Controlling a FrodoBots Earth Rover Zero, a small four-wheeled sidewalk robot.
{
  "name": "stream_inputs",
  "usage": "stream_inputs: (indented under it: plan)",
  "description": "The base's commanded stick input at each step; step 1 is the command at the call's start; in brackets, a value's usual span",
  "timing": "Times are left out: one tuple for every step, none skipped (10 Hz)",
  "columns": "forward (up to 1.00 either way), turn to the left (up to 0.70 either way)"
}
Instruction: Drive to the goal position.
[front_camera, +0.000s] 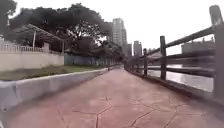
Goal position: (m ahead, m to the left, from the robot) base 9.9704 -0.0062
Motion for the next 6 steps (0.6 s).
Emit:
stream_inputs:
  plan:
    - [1.0, 0.0]
    - [1.0, 0.0]
    - [1.0, 0.0]
    - [1.0, 0.0]
    - [1.0, 0.0]
    - [1.0, 0.0]
